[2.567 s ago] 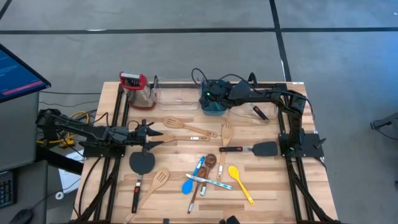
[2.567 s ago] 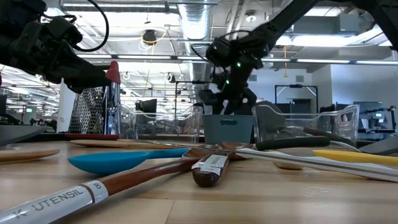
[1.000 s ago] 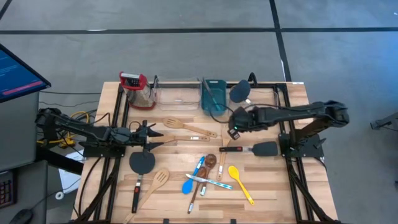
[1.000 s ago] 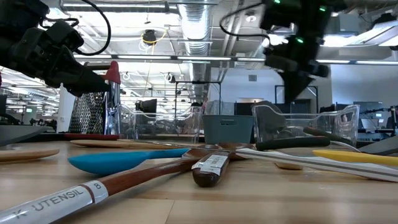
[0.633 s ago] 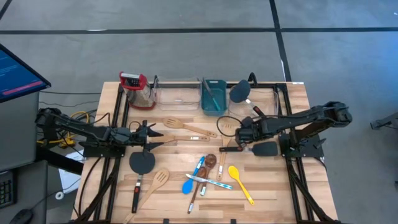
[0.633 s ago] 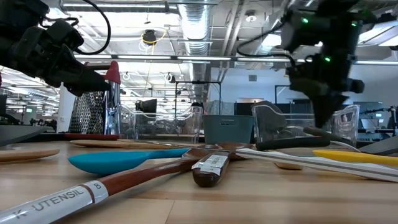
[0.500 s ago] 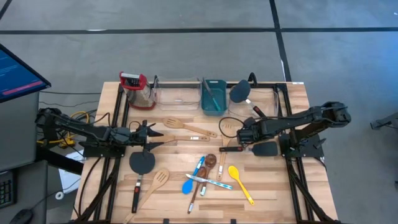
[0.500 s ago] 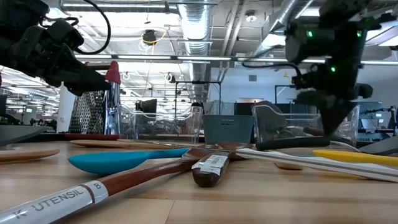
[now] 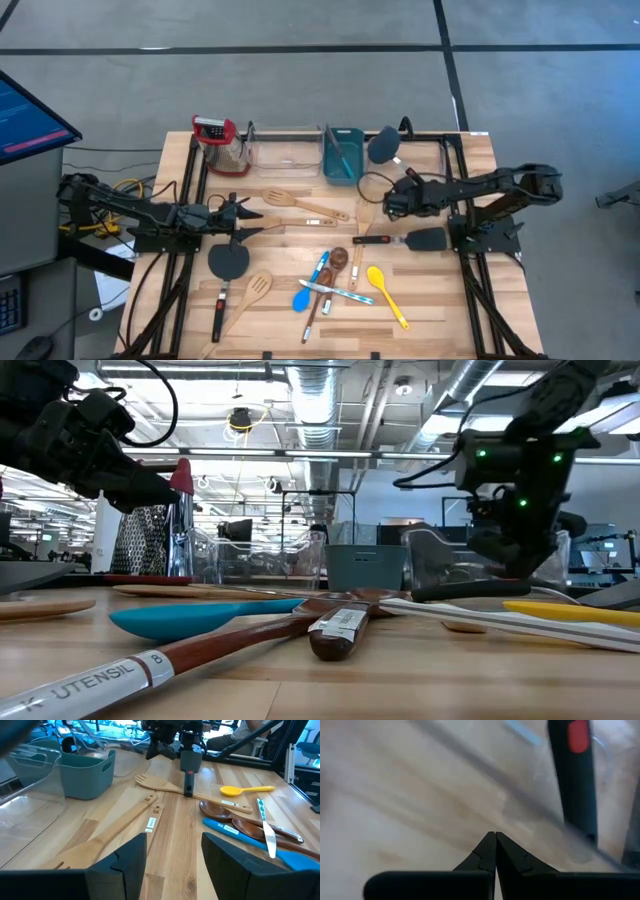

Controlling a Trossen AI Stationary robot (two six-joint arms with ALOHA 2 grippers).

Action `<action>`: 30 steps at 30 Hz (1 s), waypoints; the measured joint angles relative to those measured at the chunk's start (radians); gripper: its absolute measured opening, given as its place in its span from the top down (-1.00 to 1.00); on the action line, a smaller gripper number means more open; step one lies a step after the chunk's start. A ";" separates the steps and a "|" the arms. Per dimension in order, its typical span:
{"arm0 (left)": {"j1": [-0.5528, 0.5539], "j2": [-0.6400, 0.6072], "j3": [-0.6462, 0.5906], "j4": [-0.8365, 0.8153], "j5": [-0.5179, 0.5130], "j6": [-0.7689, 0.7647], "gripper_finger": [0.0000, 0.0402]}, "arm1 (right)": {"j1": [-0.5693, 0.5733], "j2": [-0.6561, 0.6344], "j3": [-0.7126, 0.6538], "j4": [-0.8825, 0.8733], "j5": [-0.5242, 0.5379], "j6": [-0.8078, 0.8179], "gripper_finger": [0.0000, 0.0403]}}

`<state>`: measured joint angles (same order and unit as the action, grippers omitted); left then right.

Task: Pick & Place Kitchen Items
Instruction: Adjust the right transparent bin, then put the black spatula into the right transparent bin

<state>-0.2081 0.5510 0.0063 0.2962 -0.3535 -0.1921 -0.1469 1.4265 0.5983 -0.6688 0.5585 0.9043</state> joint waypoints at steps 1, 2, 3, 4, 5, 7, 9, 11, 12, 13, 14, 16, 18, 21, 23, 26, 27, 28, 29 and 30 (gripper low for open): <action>0.000 0.000 0.000 0.000 -0.002 0.000 0.12 | -0.018 0.000 0.000 0.002 0.010 -0.011 1.00; 0.000 0.000 0.000 0.000 -0.002 0.000 0.12 | -0.037 0.000 0.000 0.000 0.018 -0.022 1.00; 0.000 0.000 0.000 0.000 -0.003 0.000 0.12 | -0.056 0.000 -0.001 -0.001 0.027 -0.033 1.00; 0.000 0.000 0.000 0.000 -0.003 0.000 0.12 | -0.076 0.000 -0.001 -0.001 0.032 -0.045 1.00; 0.000 0.000 0.000 0.000 -0.003 0.000 0.12 | -0.094 0.000 -0.001 0.001 0.039 -0.052 1.00; 0.000 0.000 0.000 0.001 -0.003 0.000 0.12 | -0.127 0.000 -0.001 0.014 0.046 -0.082 1.00; 0.000 0.000 0.000 0.001 -0.003 0.000 0.12 | -0.154 0.000 -0.001 0.050 0.045 -0.120 1.00; 0.000 0.000 0.000 0.001 -0.002 0.000 0.12 | -0.177 0.000 -0.001 0.112 0.039 -0.169 1.00; 0.000 0.000 0.000 0.001 -0.002 0.000 0.12 | -0.189 0.000 -0.001 0.147 0.026 -0.195 1.00; 0.000 0.000 0.000 0.001 -0.002 0.000 0.12 | -0.202 0.000 -0.001 0.179 0.005 -0.222 1.00; 0.000 0.000 0.000 0.001 -0.002 0.000 0.12 | -0.213 0.000 -0.001 0.209 -0.016 -0.246 1.00; 0.000 0.000 0.000 0.001 -0.002 0.000 0.12 | -0.229 0.000 -0.001 0.253 -0.034 -0.275 1.00; 0.000 0.000 0.000 0.001 -0.002 0.000 0.12 | -0.241 0.000 -0.001 0.265 -0.036 -0.284 1.00; 0.000 0.000 0.000 0.001 -0.002 0.000 0.12 | -0.255 0.000 -0.001 0.256 -0.043 -0.287 1.00; 0.000 0.000 0.000 0.001 -0.002 0.000 0.12 | -0.257 0.000 -0.001 0.242 -0.078 -0.295 1.00; 0.000 0.000 0.000 0.001 -0.002 0.000 0.12 | -0.248 -0.010 -0.001 0.201 -0.172 -0.312 1.00; 0.000 0.000 0.000 0.001 -0.002 0.000 0.12 | -0.244 -0.022 -0.001 0.185 -0.205 -0.313 1.00; 0.000 0.000 0.000 0.001 -0.002 0.000 0.12 | -0.236 -0.036 0.000 0.177 -0.235 -0.314 1.00; 0.000 0.000 0.000 0.001 -0.002 0.000 0.12 | -0.228 -0.052 0.000 0.167 -0.259 -0.314 1.00; 0.000 0.000 0.000 0.001 -0.002 0.000 0.12 | -0.219 -0.074 0.000 0.156 -0.272 -0.316 1.00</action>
<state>-0.2081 0.5510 0.0063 0.2970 -0.3550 -0.1918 -0.3661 1.3530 0.5983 -0.5125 0.2863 0.5881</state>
